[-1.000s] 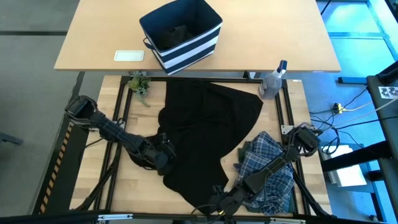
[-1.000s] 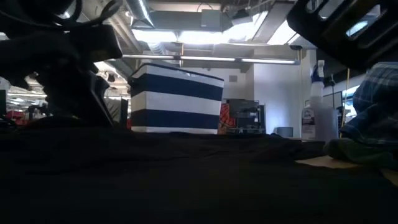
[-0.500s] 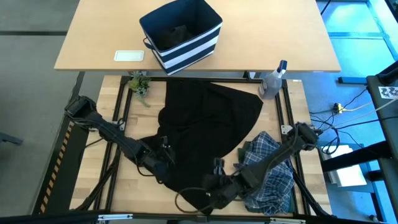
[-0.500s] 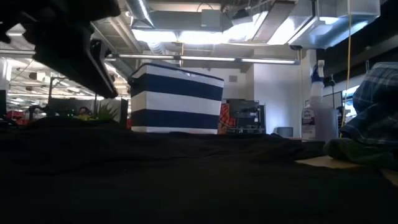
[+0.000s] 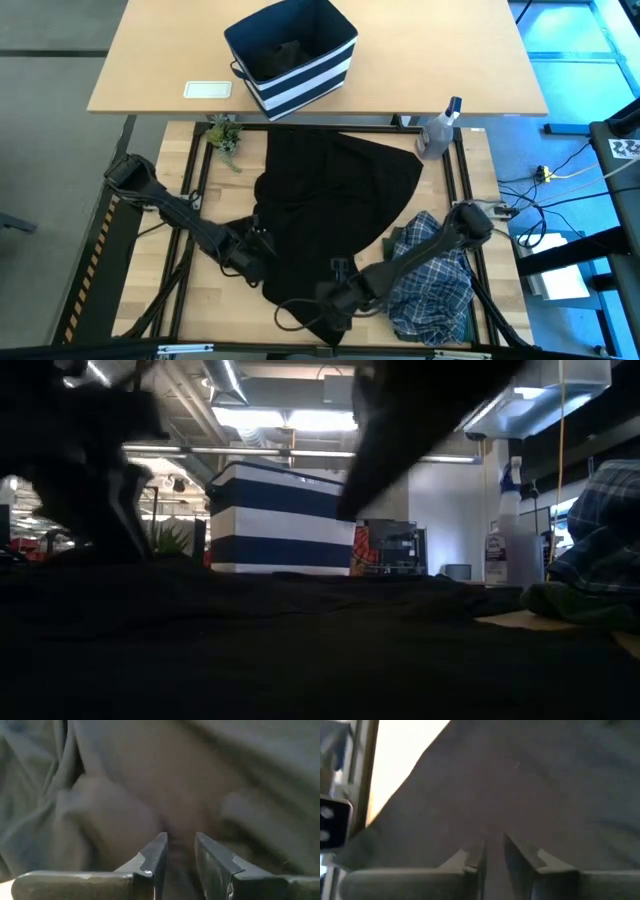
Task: Fold Laundry from Bin
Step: Fold the black shirt
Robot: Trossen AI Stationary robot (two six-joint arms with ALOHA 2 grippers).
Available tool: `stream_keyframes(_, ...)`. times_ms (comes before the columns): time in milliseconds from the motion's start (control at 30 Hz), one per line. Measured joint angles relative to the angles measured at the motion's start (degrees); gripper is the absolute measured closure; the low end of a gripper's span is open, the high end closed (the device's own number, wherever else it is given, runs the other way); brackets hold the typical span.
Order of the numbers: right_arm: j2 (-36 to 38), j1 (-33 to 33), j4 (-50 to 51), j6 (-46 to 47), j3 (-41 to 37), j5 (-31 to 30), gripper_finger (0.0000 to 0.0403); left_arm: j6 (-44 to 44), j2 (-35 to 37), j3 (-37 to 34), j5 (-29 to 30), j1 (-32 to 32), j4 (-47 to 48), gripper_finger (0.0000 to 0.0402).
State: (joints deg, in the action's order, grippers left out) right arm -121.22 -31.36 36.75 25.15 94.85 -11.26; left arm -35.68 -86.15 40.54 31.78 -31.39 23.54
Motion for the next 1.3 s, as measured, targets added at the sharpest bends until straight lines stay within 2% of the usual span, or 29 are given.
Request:
stream_keyframes(267,-0.97,0.29,-3.75,1.99,-5.94,7.72,0.0399,-5.96,0.02,-7.21,-0.63,3.68,-0.56,0.0308)
stream_keyframes(467,-0.75,-0.56,-4.73,7.49,-9.64,12.83,0.0392,-7.24,0.28,-8.61,-1.28,4.78,-1.07,0.0308)
stream_keyframes(567,-0.74,-2.07,-4.75,8.49,-9.71,14.45,0.0398,-7.35,0.26,-8.64,-1.37,4.78,-0.84,0.0308)
stream_keyframes(767,-0.75,-6.02,-5.69,11.81,-9.79,21.46,0.0397,-7.35,0.20,-8.68,-1.57,4.78,1.08,0.0308)
stream_keyframes(1100,-0.75,-7.51,-4.86,13.62,-9.77,20.57,0.0396,-5.91,0.11,-8.30,-0.77,4.81,2.35,0.0308)
stream_keyframes(1300,-0.75,-6.38,-3.93,13.44,-9.77,21.23,0.0396,-5.84,-0.20,-2.81,-1.28,4.79,15.18,0.0308)
